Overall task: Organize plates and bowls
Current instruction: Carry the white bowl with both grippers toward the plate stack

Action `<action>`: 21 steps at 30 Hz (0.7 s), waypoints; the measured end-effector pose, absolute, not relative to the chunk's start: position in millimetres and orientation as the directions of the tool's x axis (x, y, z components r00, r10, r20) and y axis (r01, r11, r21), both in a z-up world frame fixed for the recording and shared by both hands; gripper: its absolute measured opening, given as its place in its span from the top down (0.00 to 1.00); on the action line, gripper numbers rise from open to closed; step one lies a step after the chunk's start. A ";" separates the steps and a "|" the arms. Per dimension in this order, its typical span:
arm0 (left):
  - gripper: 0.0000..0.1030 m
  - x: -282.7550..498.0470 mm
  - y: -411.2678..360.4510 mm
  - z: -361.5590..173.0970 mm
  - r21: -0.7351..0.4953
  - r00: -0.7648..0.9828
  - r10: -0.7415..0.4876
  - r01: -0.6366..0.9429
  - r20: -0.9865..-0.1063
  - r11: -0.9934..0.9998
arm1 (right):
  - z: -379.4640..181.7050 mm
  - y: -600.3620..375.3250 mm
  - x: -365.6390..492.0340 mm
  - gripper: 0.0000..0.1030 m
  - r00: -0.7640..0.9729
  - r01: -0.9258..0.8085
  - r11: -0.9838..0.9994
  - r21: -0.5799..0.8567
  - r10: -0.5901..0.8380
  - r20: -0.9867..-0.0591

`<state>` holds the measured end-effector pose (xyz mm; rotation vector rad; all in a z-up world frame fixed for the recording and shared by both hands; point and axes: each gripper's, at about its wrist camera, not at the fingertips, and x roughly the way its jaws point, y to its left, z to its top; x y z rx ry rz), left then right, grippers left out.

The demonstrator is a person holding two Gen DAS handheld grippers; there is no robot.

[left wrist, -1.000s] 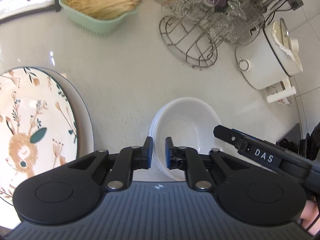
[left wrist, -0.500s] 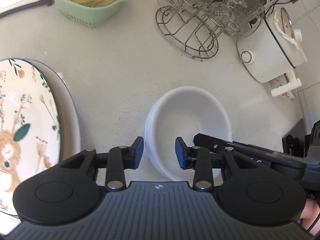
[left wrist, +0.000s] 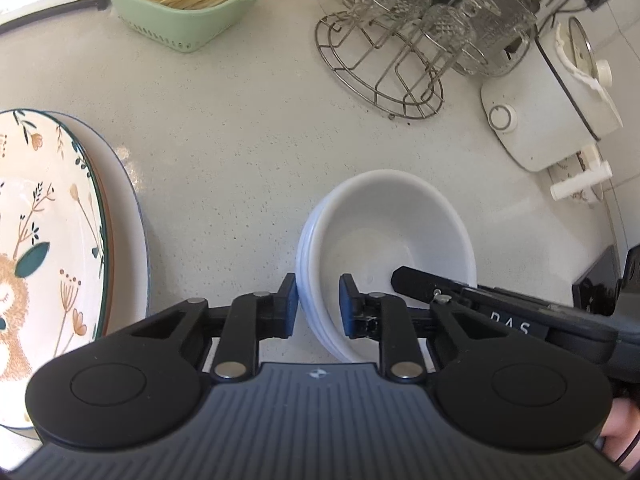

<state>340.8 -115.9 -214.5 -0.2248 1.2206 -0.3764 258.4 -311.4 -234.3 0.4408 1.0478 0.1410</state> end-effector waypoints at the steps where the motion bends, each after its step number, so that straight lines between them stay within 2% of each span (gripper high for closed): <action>1: 0.76 340.3 -116.1 -214.3 -0.369 0.293 -0.399 0.156 -0.869 0.916 | -234.7 -312.7 258.3 0.74 0.501 0.096 0.901 0.422 0.323 -0.803; 10: 0.76 331.7 -120.0 -201.1 -0.358 0.293 -0.393 0.166 -0.872 0.919 | -227.6 -312.1 249.3 0.74 0.523 0.082 0.917 0.391 0.294 -0.800; 21: 0.75 318.4 -114.9 -144.5 -0.376 0.315 -0.431 0.221 -0.846 0.900 | -177.5 -306.9 224.7 0.74 0.571 0.117 0.917 0.382 0.253 -0.781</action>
